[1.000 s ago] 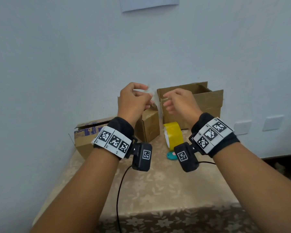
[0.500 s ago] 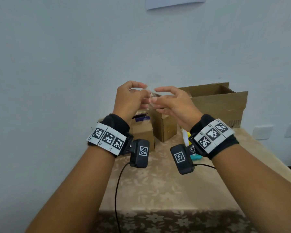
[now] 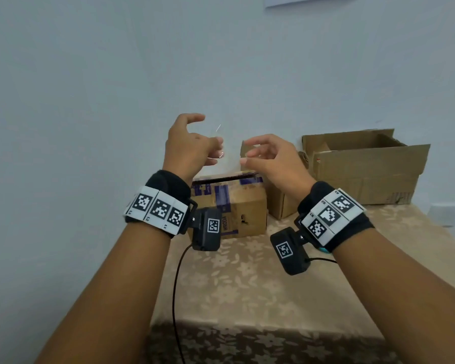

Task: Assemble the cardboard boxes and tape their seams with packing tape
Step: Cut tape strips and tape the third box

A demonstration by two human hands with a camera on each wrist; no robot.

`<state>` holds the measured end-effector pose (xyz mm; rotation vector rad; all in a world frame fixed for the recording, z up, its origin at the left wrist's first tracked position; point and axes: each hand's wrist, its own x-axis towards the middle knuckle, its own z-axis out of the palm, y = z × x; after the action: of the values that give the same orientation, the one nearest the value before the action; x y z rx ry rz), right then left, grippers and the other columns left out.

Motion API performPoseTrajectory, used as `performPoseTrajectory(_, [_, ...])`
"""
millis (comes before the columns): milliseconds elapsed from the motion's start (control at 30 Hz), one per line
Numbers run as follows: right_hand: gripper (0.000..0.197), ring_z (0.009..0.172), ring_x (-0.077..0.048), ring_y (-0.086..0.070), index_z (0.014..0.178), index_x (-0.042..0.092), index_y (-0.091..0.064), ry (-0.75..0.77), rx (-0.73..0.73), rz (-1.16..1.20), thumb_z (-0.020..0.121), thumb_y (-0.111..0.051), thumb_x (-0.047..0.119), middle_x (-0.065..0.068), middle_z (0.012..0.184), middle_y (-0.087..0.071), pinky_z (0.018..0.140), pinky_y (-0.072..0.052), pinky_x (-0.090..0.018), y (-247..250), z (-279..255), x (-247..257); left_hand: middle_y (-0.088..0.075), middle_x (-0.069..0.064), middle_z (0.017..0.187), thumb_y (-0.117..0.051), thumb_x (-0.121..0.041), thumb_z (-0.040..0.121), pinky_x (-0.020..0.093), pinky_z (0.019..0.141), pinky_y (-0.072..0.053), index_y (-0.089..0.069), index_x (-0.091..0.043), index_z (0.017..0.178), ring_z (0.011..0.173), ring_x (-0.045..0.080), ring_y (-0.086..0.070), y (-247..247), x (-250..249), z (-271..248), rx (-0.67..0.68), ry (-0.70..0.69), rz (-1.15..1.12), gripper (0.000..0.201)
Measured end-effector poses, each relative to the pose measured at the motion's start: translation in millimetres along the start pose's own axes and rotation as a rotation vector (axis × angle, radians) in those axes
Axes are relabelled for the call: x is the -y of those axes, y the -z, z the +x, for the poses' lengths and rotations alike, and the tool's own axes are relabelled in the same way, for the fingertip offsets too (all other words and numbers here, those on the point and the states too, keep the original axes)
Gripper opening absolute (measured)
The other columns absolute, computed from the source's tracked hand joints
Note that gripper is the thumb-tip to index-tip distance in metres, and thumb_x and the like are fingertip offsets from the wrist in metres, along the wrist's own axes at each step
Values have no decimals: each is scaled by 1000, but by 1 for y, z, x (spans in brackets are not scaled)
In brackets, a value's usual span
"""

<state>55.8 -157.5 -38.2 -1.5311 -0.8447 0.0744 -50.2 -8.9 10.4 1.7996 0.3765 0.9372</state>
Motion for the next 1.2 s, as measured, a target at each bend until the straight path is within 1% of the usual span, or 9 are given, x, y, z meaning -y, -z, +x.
performPoseTrajectory(133, [53, 129, -3, -51, 136, 24, -63, 128, 205, -308, 87, -81, 30, 9, 138, -62, 97, -36, -12, -12, 1, -2, -78, 11, 89, -77, -7, 88, 24, 64, -58, -59, -11, 128, 73, 18, -76, 10, 0, 3, 24, 55, -30, 44])
performPoseTrajectory(233, [52, 121, -5, -59, 138, 19, -63, 109, 285, -395, 89, -80, 24, 4, 133, -67, 104, -46, -24, -21, 3, -9, -78, 12, 89, -77, -7, 88, 24, 62, -59, -68, -4, 113, 70, 17, -75, 16, 3, 3, 63, 100, -9, 27])
performPoseTrajectory(400, [45, 110, -8, -65, 134, 14, -66, 95, 231, -503, 91, -78, 17, 1, 121, -73, 89, -45, -10, -35, 6, -18, -78, 13, 90, -78, -6, 86, 25, 60, -57, -70, -3, 105, 69, 19, -75, 29, 10, 5, 99, 141, 39, 21])
performPoseTrajectory(600, [38, 109, -15, -66, 130, 14, -68, 91, 193, -656, 94, -69, 3, -3, 120, -71, 97, -52, -26, -55, 12, -17, -77, 15, 89, -69, -11, 95, 27, 58, -61, -67, -4, 107, 66, 19, -74, 42, 21, 4, 143, 232, 85, 14])
performPoseTrajectory(800, [43, 102, -17, -64, 126, 14, -70, 33, 170, -609, 89, -58, -6, -3, 110, -70, 91, -57, -34, -68, 13, -10, -76, 18, 88, -62, -11, 99, 32, 60, -62, -63, -8, 105, 66, 23, -74, 49, 30, 4, 180, 288, 82, 7])
performPoseTrajectory(900, [33, 102, -22, -66, 114, 13, -74, -70, 115, -461, 92, -52, 1, -6, 110, -71, 89, -60, -40, -76, 13, -8, -75, 16, 83, -62, -12, 99, 32, 60, -62, -63, -5, 108, 64, 23, -73, 51, 36, 5, 170, 292, 84, 11])
performPoseTrajectory(1000, [32, 100, -38, -68, 103, -4, -73, -142, 59, -367, 96, -47, 13, -21, 104, -74, 88, -57, -52, -87, 12, -2, -74, 14, 85, -64, -15, 99, 33, 65, -63, -67, -4, 112, 67, 22, -74, 52, 43, 6, 173, 297, 82, 18])
performPoseTrajectory(1100, [50, 97, -33, -68, 102, -3, -74, -179, 49, -348, 100, -45, 37, -17, 105, -76, 91, -54, -47, -94, 11, -2, -74, 13, 82, -65, -14, 97, 33, 67, -64, -69, -3, 108, 71, 24, -76, 54, 45, 6, 182, 313, 51, 16])
performPoseTrajectory(1200, [49, 90, -23, -69, 92, 6, -76, -178, 75, -343, 99, -54, 49, -6, 90, -77, 92, -51, -46, -97, 14, -8, -74, 14, 81, -65, -13, 97, 31, 62, -63, -68, -2, 106, 72, 26, -77, 57, 44, 5, 190, 328, 19, 14])
